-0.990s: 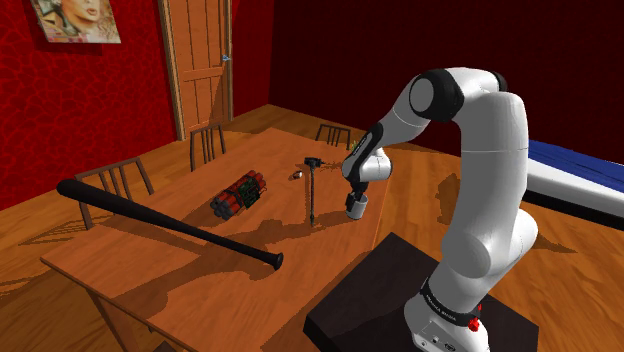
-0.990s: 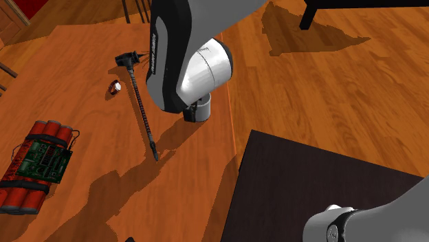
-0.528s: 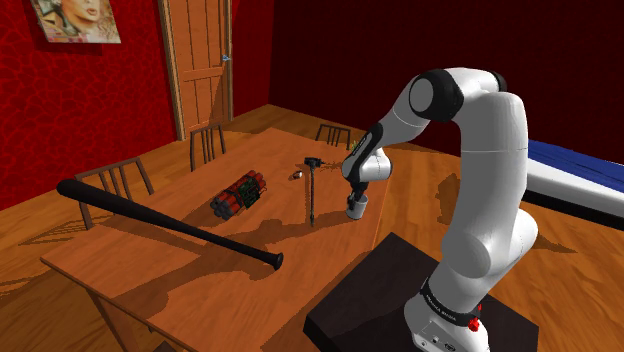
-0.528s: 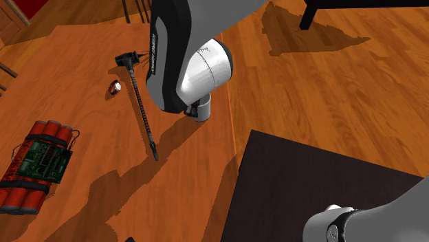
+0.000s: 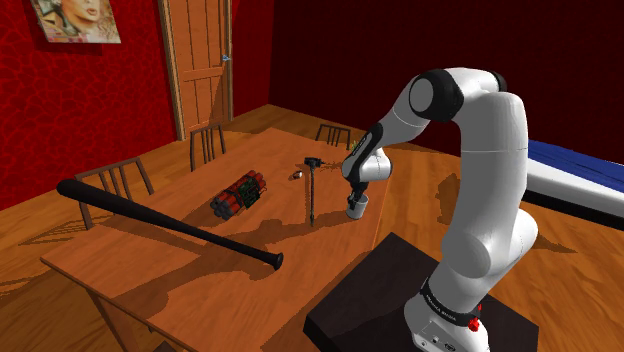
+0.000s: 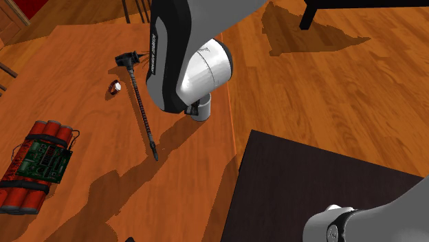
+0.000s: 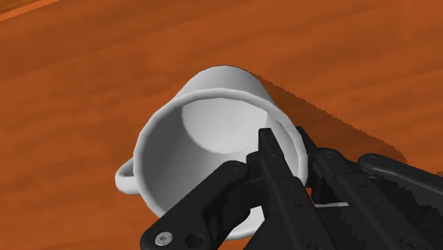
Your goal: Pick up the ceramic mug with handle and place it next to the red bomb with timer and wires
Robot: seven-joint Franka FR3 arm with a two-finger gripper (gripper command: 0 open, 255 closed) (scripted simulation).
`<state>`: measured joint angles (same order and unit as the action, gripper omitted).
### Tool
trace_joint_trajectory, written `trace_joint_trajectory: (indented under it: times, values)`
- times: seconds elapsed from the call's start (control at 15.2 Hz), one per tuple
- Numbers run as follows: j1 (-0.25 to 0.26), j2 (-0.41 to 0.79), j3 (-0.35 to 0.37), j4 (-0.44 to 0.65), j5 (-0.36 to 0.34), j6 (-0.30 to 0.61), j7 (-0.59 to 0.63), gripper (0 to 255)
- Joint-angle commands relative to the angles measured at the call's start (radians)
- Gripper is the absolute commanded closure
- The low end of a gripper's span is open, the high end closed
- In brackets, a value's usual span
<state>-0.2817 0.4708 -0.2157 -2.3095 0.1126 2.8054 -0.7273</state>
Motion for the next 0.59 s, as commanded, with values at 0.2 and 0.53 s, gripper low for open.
trace_joint_trajectory:
  times: [0.2, 0.53]
  values:
    - [0.016, -0.055, -0.02, -0.012, -0.019, -0.043, 0.011, 255]
    - [0.034, -0.122, -0.044, -0.023, -0.046, -0.098, 0.028, 255]
